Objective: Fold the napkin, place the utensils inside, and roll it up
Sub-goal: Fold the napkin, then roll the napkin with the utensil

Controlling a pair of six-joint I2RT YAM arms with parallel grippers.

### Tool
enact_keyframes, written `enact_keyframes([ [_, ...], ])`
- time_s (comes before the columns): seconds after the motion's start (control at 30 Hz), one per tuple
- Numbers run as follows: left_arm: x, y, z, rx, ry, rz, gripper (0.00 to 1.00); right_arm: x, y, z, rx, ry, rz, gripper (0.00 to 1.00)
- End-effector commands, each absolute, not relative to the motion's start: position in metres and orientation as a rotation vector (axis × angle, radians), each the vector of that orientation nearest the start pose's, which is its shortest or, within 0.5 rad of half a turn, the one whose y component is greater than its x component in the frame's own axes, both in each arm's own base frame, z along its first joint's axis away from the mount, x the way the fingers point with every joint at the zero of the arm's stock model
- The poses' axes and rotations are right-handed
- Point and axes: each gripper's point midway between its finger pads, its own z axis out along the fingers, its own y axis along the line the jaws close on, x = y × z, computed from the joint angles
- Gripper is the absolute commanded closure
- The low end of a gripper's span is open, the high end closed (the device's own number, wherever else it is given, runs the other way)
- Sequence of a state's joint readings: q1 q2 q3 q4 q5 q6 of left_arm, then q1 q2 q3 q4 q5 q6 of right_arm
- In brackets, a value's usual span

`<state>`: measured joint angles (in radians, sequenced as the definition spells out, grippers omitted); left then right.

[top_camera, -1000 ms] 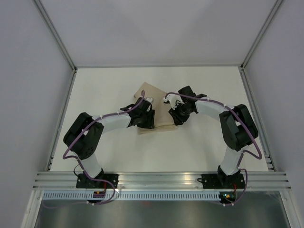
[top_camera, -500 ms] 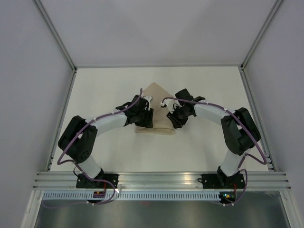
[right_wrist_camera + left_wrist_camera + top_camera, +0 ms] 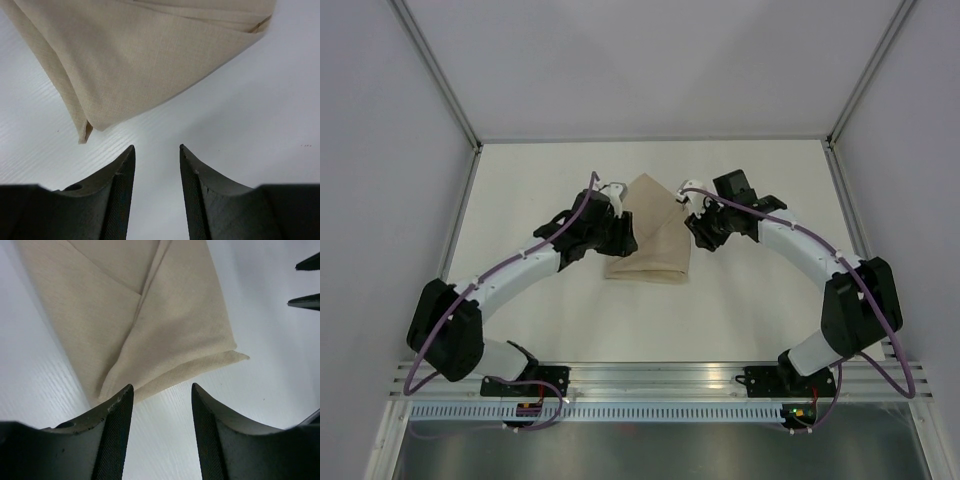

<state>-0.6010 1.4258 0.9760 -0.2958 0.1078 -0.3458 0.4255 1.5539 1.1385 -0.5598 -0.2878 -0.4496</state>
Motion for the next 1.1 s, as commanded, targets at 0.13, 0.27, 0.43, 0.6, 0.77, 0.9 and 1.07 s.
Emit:
enact_keyframes([
  [0.13, 0.333, -0.202, 0.185, 0.062, 2.202, -0.571, 0.44, 0.342, 0.222, 0.136, -1.259, 2.031, 0.394, 0.53],
  [0.27, 0.334, -0.197, 0.206, -0.026, 2.101, -0.612, 0.44, 0.332, 0.234, 0.120, -1.346, 1.947, 0.326, 0.52],
  [0.43, 0.318, -0.192, 0.209, -0.023, 2.062, -0.645, 0.43, 0.328, 0.254, 0.106, -1.404, 1.928, 0.277, 0.46],
  [0.6, 0.302, -0.175, 0.208, -0.032, 2.026, -0.610, 0.42, 0.316, 0.282, 0.101, -1.446, 1.914, 0.341, 0.45],
  [0.77, 0.298, -0.171, 0.197, -0.061, 2.017, -0.609, 0.41, 0.304, 0.303, 0.095, -1.503, 1.840, 0.311, 0.41],
  [0.9, 0.301, -0.165, 0.196, -0.065, 2.011, -0.568, 0.42, 0.315, 0.318, 0.093, -1.495, 1.804, 0.267, 0.38],
  [1.07, 0.302, -0.161, 0.206, -0.029, 1.993, -0.533, 0.41, 0.309, 0.326, 0.070, -1.536, 1.826, 0.286, 0.34],
])
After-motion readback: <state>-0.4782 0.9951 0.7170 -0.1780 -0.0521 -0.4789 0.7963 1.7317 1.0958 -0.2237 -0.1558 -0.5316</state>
